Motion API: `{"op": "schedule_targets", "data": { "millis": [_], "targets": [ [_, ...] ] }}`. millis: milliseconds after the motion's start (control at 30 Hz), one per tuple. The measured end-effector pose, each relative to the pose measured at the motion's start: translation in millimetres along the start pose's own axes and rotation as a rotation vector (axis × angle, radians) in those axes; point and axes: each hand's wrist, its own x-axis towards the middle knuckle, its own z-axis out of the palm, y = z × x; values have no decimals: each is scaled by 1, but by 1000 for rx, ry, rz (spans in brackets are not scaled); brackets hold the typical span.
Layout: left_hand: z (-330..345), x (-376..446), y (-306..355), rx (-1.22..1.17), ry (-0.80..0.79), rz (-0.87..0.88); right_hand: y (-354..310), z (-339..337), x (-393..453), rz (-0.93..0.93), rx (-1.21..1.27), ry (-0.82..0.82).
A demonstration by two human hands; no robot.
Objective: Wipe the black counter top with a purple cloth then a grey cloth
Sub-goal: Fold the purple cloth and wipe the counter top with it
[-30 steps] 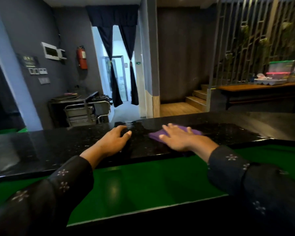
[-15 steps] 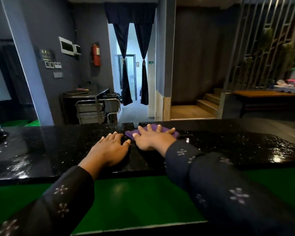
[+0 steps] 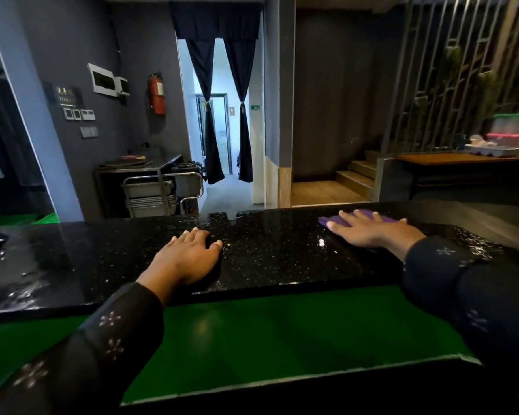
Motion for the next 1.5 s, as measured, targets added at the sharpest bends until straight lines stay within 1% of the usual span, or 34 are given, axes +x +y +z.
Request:
{"op": "schedule_targets", "data": {
  "millis": [67, 133, 167, 267, 300, 333, 367, 467, 500, 567, 633, 667, 700, 767, 833, 900, 1033, 1067, 1233, 1367, 1433, 1500],
  "targets": [
    [1, -2, 0, -12, -1, 1, -5, 6, -20, -63, -15, -1],
    [0, -6, 0, -31, 26, 0, -20, 15, -46, -154, 2, 41],
    [-1, -9, 1, -28, 81, 14, -29, 19, -61, -196, 30, 81],
    [-6, -31, 15, 23, 399, 169, -53, 29, -102, -258, 168, 203],
    [-6, -44, 25, 2, 477, 234, -57, 30, -113, -274, 234, 229],
    [-6, -57, 37, -54, 507, 289, -59, 29, -121, -292, 321, 258],
    [-5, -72, 50, -162, 478, 322, -60, 27, -130, -314, 426, 289],
    [1, -115, 86, -660, 212, 312, -64, 23, -158, -314, 726, 371],
    [2, -126, 94, -770, 156, 301, -66, 22, -169, -305, 829, 365],
    [2, -140, 104, -904, 112, 294, -74, 25, -189, -275, 1076, 281],
    [-2, -153, 107, -1021, 83, 294, -79, 27, -206, -209, 1387, 94],
    [-3, -158, 105, -1053, 73, 300, -81, 27, -213, -194, 1506, 9],
    [-4, -163, 101, -1057, 66, 305, -81, 29, -218, -203, 1560, -54],
    [-7, -171, 91, -1067, 43, 304, -83, 33, -226, -225, 1589, -135],
    [-10, -178, 80, -1144, 0, 279, -85, 39, -232, -231, 1588, -173],
    [-14, -183, 69, -1215, -52, 242, -89, 46, -236, -253, 1526, -155],
    [-21, -191, 49, -1407, -255, 193, -98, 50, -249, -256, 1370, -96],
    [-22, -193, 44, -1437, -280, 173, -99, 51, -251, -263, 1347, -98],
    [-22, -197, 32, -1487, -289, 101, -110, 57, -259, -302, 1263, -68],
    [-23, -201, 35, -1444, -291, 100, -118, 62, -262, -340, 1361, -205],
    [-26, -202, 36, -1380, -266, 106, -119, 62, -261, -351, 1415, -230],
    [-28, -199, 31, -1307, -195, 136, -117, 61, -260, -356, 1451, -214]
  ]
}}
